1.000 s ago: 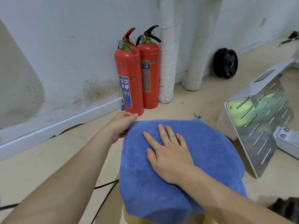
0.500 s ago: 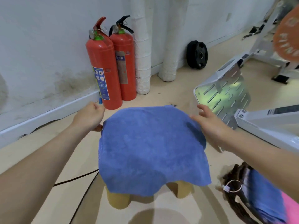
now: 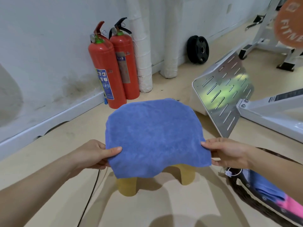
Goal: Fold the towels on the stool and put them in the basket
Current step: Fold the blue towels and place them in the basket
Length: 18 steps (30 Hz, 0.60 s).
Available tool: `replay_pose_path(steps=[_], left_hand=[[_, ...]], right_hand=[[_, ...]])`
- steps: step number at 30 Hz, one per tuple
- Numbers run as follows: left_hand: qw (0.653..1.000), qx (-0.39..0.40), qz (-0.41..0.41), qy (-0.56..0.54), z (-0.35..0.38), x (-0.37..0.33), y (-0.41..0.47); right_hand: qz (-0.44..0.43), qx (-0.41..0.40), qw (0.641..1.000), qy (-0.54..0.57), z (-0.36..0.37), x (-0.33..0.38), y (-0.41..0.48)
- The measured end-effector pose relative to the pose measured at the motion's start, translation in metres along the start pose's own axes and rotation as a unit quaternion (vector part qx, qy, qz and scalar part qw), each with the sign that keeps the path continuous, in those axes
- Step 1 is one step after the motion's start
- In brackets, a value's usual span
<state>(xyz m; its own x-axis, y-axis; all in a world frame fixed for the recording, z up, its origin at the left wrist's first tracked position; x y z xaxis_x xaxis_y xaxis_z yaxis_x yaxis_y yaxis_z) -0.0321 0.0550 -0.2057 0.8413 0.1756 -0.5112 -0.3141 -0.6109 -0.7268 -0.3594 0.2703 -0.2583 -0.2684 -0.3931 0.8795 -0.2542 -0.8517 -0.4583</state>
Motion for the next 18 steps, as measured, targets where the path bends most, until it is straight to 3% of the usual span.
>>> replay_pose_path(steps=[5,9,13,16,18], left_hand=[[0.993,0.093,-0.002,-0.078,0.017,0.013,-0.009],[0.987,0.115,-0.02,-0.114,0.017,0.014,-0.017],[0.974,0.035,0.026,-0.222,0.01,-0.005,-0.027],[0.938,-0.063,0.077,-0.334,0.003,-0.035,-0.04],[0.918,-0.058,0.131,-0.371,-0.002,-0.057,-0.051]], right_hand=[[0.008,0.056,0.998,0.025,0.003,-0.002,-0.01],[0.034,0.063,0.997,-0.01,0.002,-0.001,-0.017],[0.006,0.019,0.999,0.035,-0.001,0.025,-0.024],[-0.078,-0.037,0.991,0.102,0.009,0.062,-0.032],[-0.126,-0.059,0.986,0.093,0.022,0.086,-0.038]])
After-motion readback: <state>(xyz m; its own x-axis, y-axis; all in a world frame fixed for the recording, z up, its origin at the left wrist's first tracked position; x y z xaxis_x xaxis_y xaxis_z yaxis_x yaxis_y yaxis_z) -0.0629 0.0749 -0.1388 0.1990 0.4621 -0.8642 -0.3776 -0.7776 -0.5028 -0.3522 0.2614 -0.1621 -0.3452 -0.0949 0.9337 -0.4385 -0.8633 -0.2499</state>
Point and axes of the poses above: each hand's wrist, its own y-axis towards the middle knuckle, its own z-axis out of the palm, x = y × z, the point moved 1 cm from there along y, towards the middle knuckle, and after that the axes turned 15 degrees about -z, right-handed, at the moved point
